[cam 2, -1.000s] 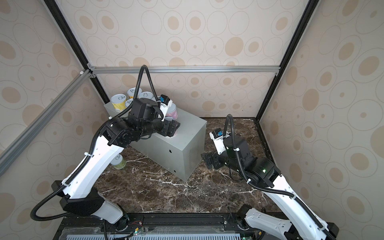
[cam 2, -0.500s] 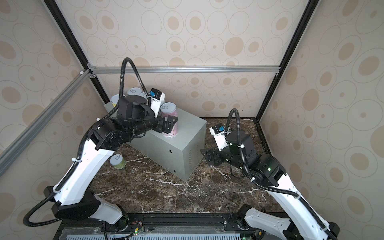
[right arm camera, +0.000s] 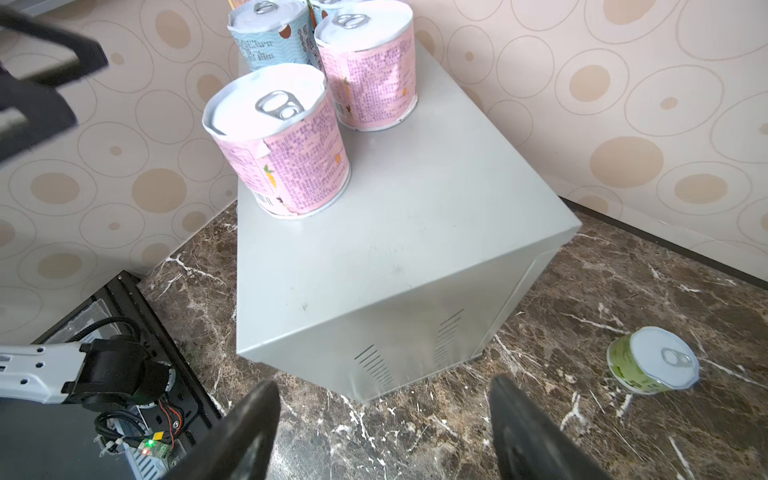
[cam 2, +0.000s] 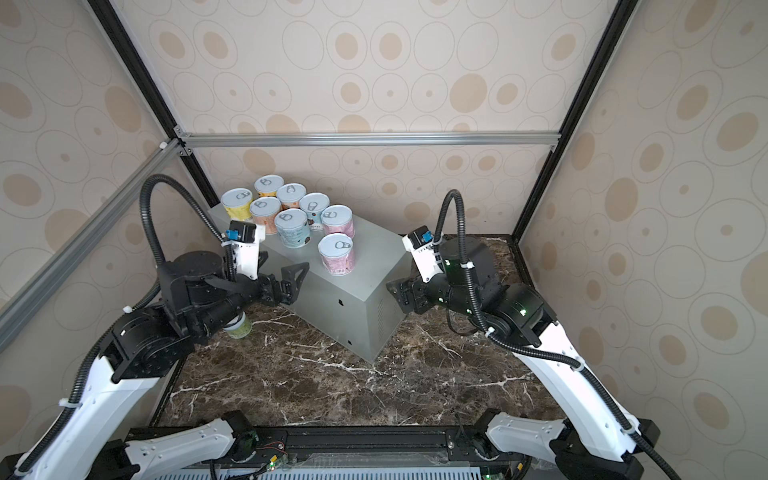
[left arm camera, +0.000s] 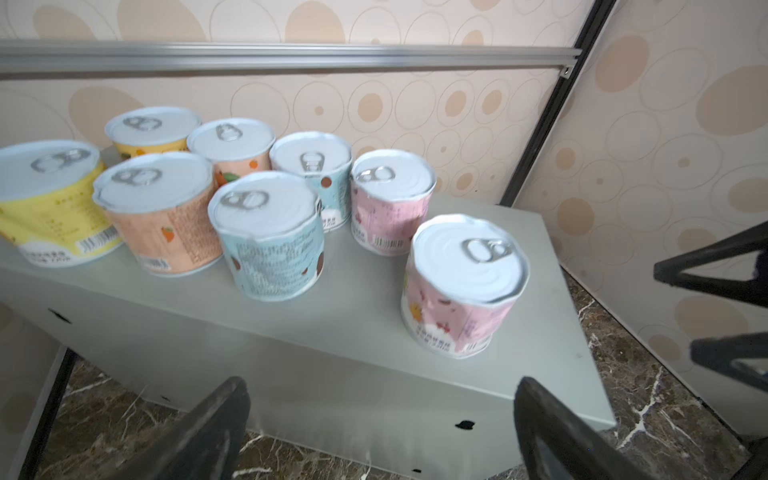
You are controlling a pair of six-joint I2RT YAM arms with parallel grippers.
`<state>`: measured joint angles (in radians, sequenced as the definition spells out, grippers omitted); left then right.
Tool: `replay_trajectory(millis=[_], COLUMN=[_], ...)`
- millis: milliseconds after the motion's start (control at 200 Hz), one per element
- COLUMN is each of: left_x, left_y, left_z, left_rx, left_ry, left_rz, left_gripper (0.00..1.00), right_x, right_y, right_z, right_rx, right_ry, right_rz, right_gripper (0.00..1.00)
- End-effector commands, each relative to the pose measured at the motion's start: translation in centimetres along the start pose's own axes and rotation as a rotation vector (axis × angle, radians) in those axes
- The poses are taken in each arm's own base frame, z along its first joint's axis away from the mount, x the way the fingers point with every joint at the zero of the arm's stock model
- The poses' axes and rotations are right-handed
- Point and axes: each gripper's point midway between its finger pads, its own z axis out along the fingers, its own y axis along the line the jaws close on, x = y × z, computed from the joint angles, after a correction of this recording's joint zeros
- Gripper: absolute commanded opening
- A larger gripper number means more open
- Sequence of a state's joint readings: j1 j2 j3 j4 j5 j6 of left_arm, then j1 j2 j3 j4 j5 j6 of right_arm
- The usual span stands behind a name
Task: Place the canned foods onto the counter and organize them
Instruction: 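Open and withdraw the left gripper while the right gripper rises toward the cabinet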
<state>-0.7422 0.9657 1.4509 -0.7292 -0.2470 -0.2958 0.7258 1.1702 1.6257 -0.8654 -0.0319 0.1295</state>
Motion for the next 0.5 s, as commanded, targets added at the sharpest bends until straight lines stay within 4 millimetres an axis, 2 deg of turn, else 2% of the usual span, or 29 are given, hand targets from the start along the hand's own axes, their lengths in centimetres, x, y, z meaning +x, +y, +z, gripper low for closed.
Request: replay_trajectory(millis=[0,275,495], left_x=[1.8,9.2,15.5], left_y=[1.2,2.9,3.9], left_z=[-0.4,0.5,2.6], left_rx=[-0.039,-0.082,-0.117], left_ry=[-0.013,0.054,0.106], left_rz=[-0.06,-0.133,-0.197], left_gripper=[0.98,0.98,0.96], right_x=[-0.8,-2.0,-3.0], right_y=[0.8,1.6,2.2], right_z=[0.2,3.1,5.1], right_rx=[-0.037,-0.074,-0.091], right_ry=[-0.004,0.018,0.032], right_rz=[-0.011,0.01,0.01], right_gripper=[0.79,0.76,0.77])
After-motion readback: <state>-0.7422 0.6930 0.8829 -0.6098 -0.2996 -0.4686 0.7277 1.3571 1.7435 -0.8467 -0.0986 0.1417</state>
